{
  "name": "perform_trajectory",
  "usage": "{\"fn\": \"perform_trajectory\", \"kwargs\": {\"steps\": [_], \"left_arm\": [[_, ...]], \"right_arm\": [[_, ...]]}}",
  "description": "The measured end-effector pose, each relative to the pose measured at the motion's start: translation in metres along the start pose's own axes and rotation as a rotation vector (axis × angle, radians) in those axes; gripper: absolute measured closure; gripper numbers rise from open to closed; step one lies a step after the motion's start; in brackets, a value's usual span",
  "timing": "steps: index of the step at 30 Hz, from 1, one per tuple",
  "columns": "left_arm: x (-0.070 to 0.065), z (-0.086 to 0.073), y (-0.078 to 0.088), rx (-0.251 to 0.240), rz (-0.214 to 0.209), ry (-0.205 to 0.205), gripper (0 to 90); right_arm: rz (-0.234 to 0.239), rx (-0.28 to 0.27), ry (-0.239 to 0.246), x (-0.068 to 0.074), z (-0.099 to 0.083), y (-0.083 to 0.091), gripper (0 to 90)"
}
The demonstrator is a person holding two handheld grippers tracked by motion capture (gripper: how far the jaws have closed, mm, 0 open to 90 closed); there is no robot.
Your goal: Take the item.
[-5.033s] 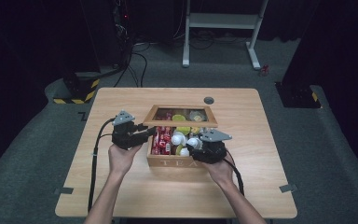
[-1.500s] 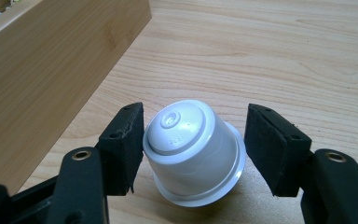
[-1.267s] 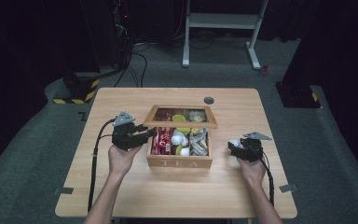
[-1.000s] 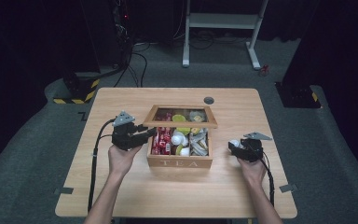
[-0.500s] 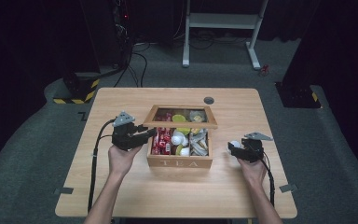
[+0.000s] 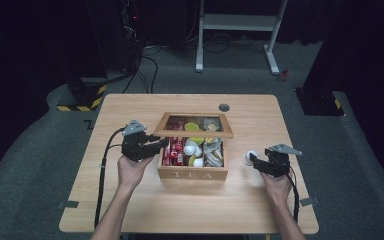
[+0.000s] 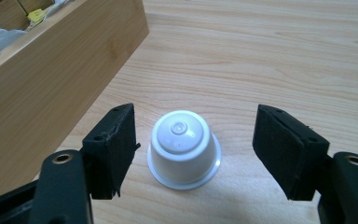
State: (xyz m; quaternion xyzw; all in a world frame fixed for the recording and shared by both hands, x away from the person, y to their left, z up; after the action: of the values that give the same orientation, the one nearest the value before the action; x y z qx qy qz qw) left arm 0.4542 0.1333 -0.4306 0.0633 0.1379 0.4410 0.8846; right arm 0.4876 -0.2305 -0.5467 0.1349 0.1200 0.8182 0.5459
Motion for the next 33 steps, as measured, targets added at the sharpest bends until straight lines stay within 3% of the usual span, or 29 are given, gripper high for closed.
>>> {"fn": "perform_trajectory", "kwargs": {"steps": [10, 18, 22, 29, 33], "left_arm": [[-0.001, -0.001, 0.001, 0.001, 0.0, -0.009, 56.9], [-0.002, -0.004, 0.004, 0.008, 0.003, -0.009, 56.9], [-0.003, -0.005, 0.005, -0.001, 0.003, 0.003, 56.9], [-0.003, -0.012, 0.006, 0.003, 0.003, 0.009, 56.8], [-0.004, -0.02, 0.009, 0.002, 0.0, 0.036, 56.6]], "right_arm": [[-0.031, 0.015, -0.003, -0.011, -0.013, 0.022, 26.2], [-0.049, 0.038, -0.015, -0.018, -0.024, 0.03, 27.6], [-0.062, 0.058, 0.005, -0.021, -0.03, 0.033, 29.0], [-0.084, 0.081, -0.005, -0.025, -0.035, 0.034, 30.6], [-0.098, 0.108, 0.013, -0.024, -0.039, 0.033, 31.8]]}}
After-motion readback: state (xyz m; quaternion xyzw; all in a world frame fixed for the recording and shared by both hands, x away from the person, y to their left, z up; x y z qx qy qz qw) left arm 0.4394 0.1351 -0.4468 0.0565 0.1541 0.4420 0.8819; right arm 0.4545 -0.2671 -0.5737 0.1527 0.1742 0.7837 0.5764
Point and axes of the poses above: each handheld gripper's, and its own axes: y roughly backward along the jaws, z roughly out of its top, x roughly to its left, the point moved 9 cm from there along -y, roughly forward along the jaws, and after that the axes turned 15 degrees about -x, right-handed, at the moved point
